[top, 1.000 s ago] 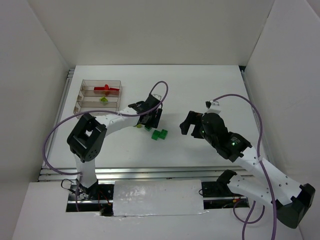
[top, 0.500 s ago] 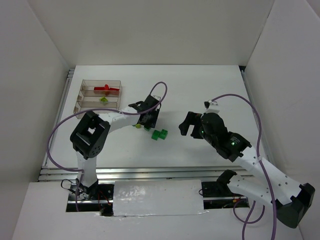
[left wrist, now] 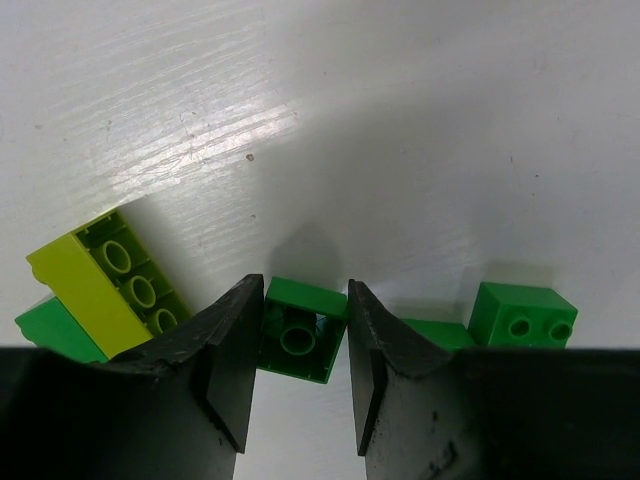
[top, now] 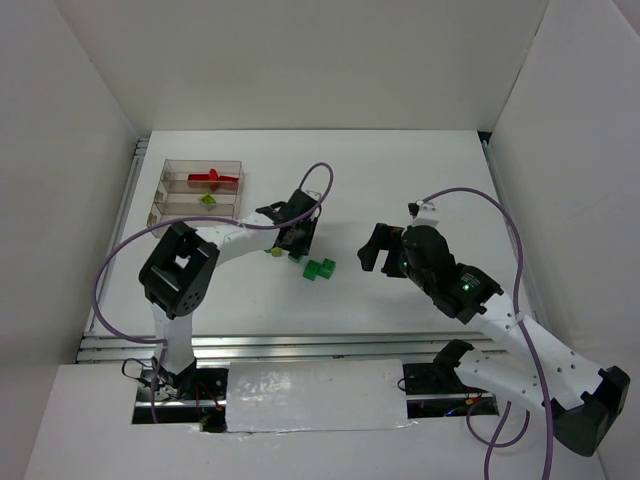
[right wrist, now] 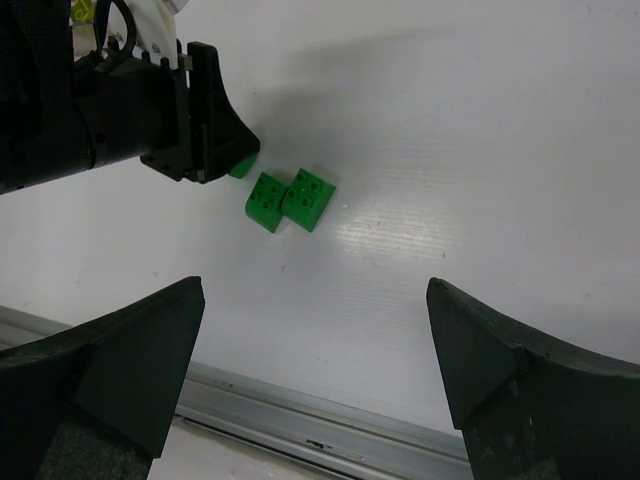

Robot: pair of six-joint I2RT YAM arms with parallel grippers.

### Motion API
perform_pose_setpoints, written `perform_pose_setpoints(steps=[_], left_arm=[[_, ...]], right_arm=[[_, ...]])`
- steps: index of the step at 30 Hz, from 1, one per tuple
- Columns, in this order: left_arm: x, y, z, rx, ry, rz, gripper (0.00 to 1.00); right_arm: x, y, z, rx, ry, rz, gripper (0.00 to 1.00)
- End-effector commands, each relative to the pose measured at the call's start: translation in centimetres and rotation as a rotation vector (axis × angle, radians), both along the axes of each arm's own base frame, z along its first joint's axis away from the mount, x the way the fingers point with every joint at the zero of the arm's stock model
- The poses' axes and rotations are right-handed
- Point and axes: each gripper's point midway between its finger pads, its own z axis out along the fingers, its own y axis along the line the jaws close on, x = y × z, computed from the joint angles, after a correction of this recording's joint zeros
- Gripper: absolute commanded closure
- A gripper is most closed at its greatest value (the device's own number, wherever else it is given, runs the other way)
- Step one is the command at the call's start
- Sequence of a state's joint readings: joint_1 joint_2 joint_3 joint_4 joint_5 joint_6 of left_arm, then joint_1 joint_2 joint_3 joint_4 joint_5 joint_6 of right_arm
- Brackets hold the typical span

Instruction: Sort the legos into containers by color

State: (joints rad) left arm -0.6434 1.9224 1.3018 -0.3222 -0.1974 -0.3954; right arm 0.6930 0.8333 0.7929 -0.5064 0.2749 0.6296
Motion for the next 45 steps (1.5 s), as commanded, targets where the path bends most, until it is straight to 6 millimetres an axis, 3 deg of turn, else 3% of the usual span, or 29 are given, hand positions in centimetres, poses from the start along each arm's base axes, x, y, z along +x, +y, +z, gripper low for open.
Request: perform_pose_setpoints(steps=[1, 5, 6, 8, 10, 11, 12, 14, 15, 18, 21, 26, 29, 30, 32, 33, 35, 38, 40, 42, 45], left_arm=[[1.0, 0.1, 4.4, -0.059, -0.092, 0.04, 1.0], [2.3, 3.1, 9.3, -0.088, -0.2, 0.21, 1.0], [2.6, 5.1, 10.8, -0.091, -0.224, 0.273, 1.0], [3.1, 8.0, 12.1, -0.093, -0.261, 0.404, 1.0], [3.5, 12.3, 13.2, -0.106, -0.281, 0.561, 1.0], [3.6, 13.7, 13.4, -0.112, -0.285, 0.61, 1.0], [3.6, 17.3, 13.5, -0.072, -0.294, 0.724, 1.0], [3.9, 20.4, 13.5, -0.072, -0.301, 0.837, 1.0], [4.1, 22.9, 13.5, -0.069, -0.302, 0.91, 1.0], [5.0, 25.6, 13.2, -0.084, -0.3, 0.98, 1.0], [5.8, 27.3, 11.6, -0.08, -0.272, 1.02, 0.97], [7.4, 29.1, 9.9, -0.116, -0.256, 1.05, 0.9], [7.8, 28.9, 9.5, -0.129, -0.255, 1.037, 0.77], [8.0, 28.9, 9.2, -0.128, -0.248, 1.033, 0.66], [8.0, 28.9, 8.8, -0.123, -0.235, 1.036, 0.54], [8.0, 28.9, 8.5, -0.119, -0.231, 1.041, 0.41], [7.6, 29.0, 8.1, -0.11, -0.223, 1.05, 0.3], [7.1, 29.5, 8.6, -0.098, -0.237, 1.074, 0.01], [7.1, 29.5, 9.1, -0.103, -0.25, 1.07, 0.01], [7.1, 28.5, 10.1, -0.132, -0.26, 1.022, 0.0], [7.1, 22.5, 12.8, -0.12, -0.33, 0.823, 0.0]], right_arm=[[0.7, 0.0, 1.6, 0.024, -0.061, -0.008, 0.01], [0.6, -0.1, 1.7, 0.025, -0.065, -0.009, 0.01], [0.5, -0.1, 1.7, 0.028, -0.065, -0.008, 0.01], [0.6, -0.1, 1.6, 0.029, -0.065, -0.009, 0.01], [0.5, 0.0, 1.5, 0.03, -0.062, -0.003, 0.01], [0.5, 0.1, 1.5, 0.03, -0.06, -0.002, 0.01], [0.5, 0.2, 1.4, 0.032, -0.058, 0.003, 0.01], [0.5, 0.3, 1.3, 0.031, -0.055, 0.009, 0.01], [0.5, 0.4, 1.4, 0.033, -0.055, 0.012, 0.01], [0.4, 0.5, 1.3, 0.036, -0.053, 0.021, 0.01], [0.3, 0.5, 1.4, 0.034, -0.051, 0.03, 0.01], [0.2, 0.8, 1.5, 0.024, -0.048, 0.052, 0.01], [0.2, 1.0, 1.5, 0.021, -0.043, 0.066, 0.01], [0.2, 1.0, 1.5, 0.02, -0.043, 0.067, 0.01], [0.1, 1.2, 1.4, 0.026, -0.043, 0.074, 0.01], [0.1, 1.1, 1.3, 0.028, -0.043, 0.072, 0.01], [0.1, 1.2, 1.2, 0.028, -0.043, 0.076, 0.01], [0.1, 1.3, 1.3, 0.027, -0.041, 0.082, 0.01], [0.1, 1.4, 1.4, 0.028, -0.042, 0.086, 0.01], [0.0, 1.3, 1.5, 0.03, -0.045, 0.082, 0.01], [-0.1, 0.5, 2.2, 0.039, -0.065, 0.045, 0.01]])
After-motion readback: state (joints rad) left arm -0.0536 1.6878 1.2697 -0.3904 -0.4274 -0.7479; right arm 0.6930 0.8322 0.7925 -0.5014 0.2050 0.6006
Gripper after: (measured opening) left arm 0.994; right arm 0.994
